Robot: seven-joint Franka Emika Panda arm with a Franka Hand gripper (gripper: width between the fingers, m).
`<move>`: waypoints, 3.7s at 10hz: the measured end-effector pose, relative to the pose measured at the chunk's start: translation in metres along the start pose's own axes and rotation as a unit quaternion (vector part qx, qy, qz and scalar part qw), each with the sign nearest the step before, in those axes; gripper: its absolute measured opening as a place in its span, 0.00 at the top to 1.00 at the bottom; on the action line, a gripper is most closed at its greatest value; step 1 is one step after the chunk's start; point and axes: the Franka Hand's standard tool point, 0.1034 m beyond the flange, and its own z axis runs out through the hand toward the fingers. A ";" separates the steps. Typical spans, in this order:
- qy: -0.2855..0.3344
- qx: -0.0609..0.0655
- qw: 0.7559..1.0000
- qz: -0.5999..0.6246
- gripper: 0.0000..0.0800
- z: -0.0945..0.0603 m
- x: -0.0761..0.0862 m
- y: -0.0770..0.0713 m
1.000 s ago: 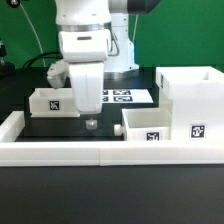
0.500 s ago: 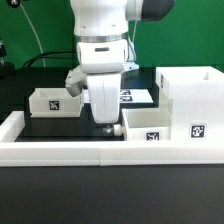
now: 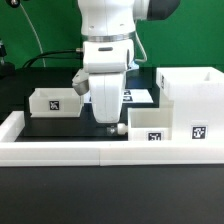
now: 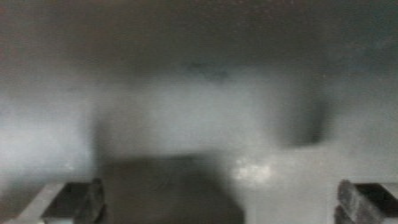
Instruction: Assemble drawer
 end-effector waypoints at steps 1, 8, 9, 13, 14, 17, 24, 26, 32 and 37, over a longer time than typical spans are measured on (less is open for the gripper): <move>-0.001 0.001 1.000 0.003 0.19 0.000 0.000 0.001; -0.006 -0.012 0.999 -0.032 0.19 0.001 -0.004 0.006; -0.011 -0.012 0.999 -0.049 0.19 0.001 -0.002 0.008; -0.022 -0.017 0.999 -0.045 0.19 -0.002 0.037 0.012; -0.020 -0.017 0.999 -0.044 0.19 -0.002 0.045 0.011; -0.020 -0.018 0.999 -0.019 0.19 0.000 0.053 0.008; -0.023 -0.031 0.999 0.026 0.19 -0.021 0.000 -0.020; -0.026 -0.033 0.998 0.042 0.19 -0.036 -0.020 -0.035; -0.029 -0.043 0.994 0.094 0.19 -0.053 -0.065 -0.072; -0.010 -0.064 0.958 0.280 0.19 -0.053 -0.073 -0.070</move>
Offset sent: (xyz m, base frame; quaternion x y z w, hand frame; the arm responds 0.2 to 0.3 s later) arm 0.0000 0.0000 0.0000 0.0000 0.0000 0.0000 1.0000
